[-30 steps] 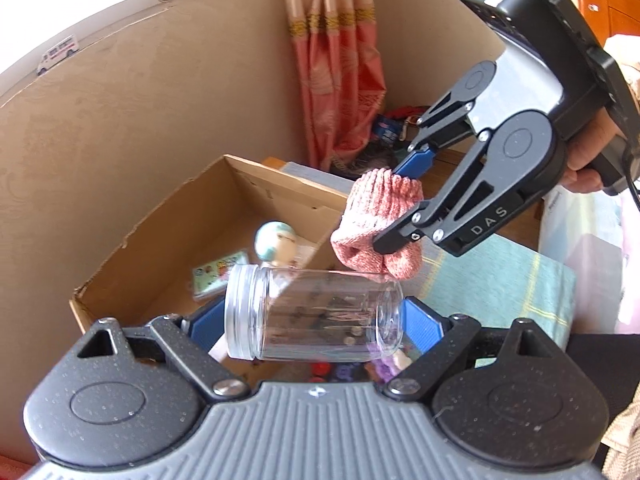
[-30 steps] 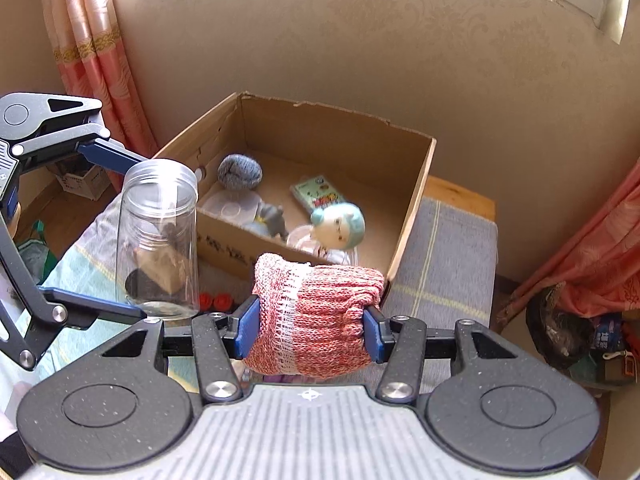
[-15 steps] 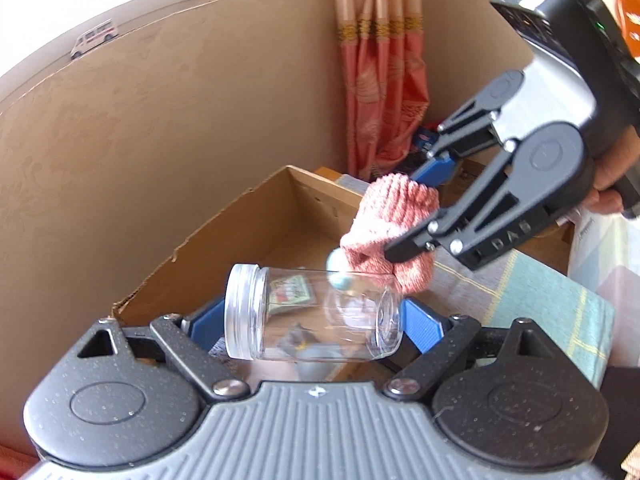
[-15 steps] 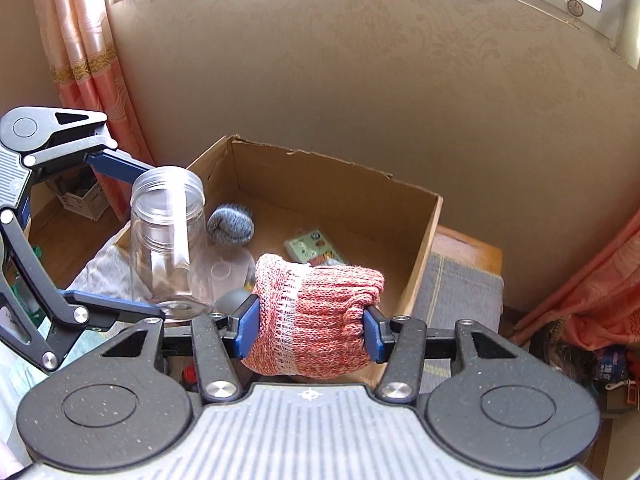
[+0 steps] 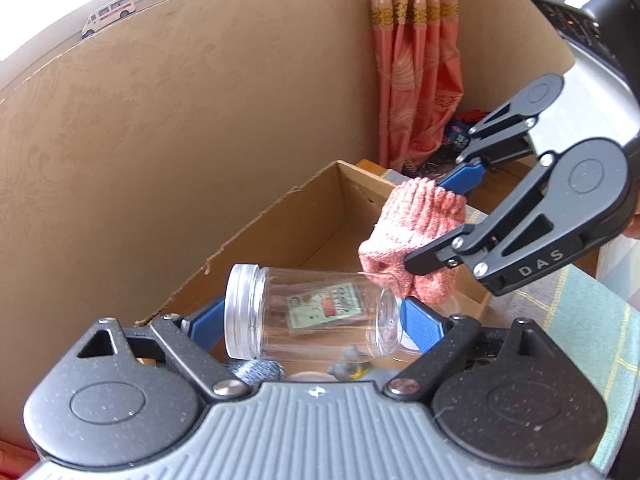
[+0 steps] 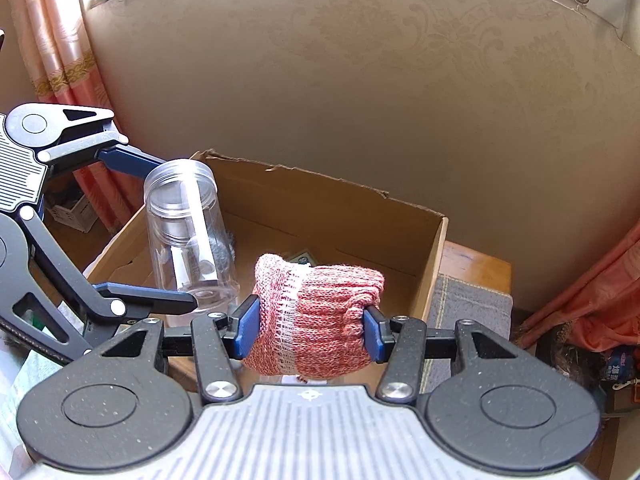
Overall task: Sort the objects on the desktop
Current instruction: 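Open both tools to drop the jar and sock into the box, then pull both tools back from the box toward the remaining table items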
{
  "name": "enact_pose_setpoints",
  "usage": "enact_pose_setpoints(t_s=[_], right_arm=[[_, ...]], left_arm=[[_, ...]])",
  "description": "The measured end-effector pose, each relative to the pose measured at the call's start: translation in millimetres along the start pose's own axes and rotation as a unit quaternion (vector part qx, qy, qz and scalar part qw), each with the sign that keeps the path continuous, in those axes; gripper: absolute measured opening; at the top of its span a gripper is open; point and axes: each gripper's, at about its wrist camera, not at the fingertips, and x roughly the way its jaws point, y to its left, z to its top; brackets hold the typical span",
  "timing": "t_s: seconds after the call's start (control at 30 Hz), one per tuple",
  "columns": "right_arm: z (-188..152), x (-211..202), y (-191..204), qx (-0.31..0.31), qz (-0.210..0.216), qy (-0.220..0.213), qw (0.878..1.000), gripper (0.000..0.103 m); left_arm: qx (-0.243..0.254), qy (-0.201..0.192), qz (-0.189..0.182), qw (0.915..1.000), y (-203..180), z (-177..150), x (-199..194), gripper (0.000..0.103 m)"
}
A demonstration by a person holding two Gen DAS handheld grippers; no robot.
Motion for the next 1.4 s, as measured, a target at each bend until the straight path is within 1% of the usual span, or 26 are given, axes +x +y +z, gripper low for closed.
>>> enact_pose_setpoints(t_s=[0.07,0.13,0.17,0.2,0.3,0.47,0.67,0.83,1.0,1.1,1.4], right_arm=[[2.4,1.7,-3.0,0.008,-0.001,-0.002,1.0,0.058],[4.7,2.9,-7.3,0.022,-0.002,-0.01,1.0,0.065],[6.4,3.6,-9.4,0.031,-0.006,-0.012,0.999,0.075],[7.4,3.6,-11.7,0.042,-0.011,-0.013,0.999,0.081],[5.2,-0.5,-18.1,0.066,-0.005,-0.022,0.998,0.082],[0.0,-3.9,-20.7,0.066,-0.011,-0.018,0.998,0.083],[-2.8,-5.4,-20.4,0.059,-0.012,-0.011,0.998,0.087],[-3.3,-8.5,-12.3,0.048,-0.014,-0.003,0.999,0.093],[-4.4,-17.3,-3.7,0.036,-0.014,0.0,0.999,0.101],[-4.2,-24.3,1.7,0.034,-0.012,0.002,0.999,0.103],[-7.1,-46.0,18.8,0.022,-0.016,0.001,1.0,0.103]], left_arm=[[-0.004,0.001,0.003,1.0,4.4,3.4,4.7,0.091],[-0.006,0.0,0.009,0.9999,8.1,7.8,9.9,0.092],[-0.006,-0.001,0.016,0.9998,8.9,10.0,13.3,0.093],[-0.005,0.0,0.025,0.9997,9.9,11.6,15.7,0.093],[-0.006,0.005,0.041,0.9991,11.4,15.5,23.5,0.093],[-0.013,0.018,0.03,0.9993,9.3,11.2,28.8,0.093],[-0.02,0.037,0.01,0.9991,4.5,2.7,28.2,0.093],[-0.034,0.041,-0.003,0.9986,1.9,0.2,21.5,0.094],[-0.042,0.047,-0.007,0.998,-4.9,-3.5,11.2,0.094],[-0.041,0.049,-0.008,0.9979,-9.2,-5.0,3.9,0.094],[-0.026,0.041,-0.006,0.9988,-22.8,-9.2,-22.9,0.094]])
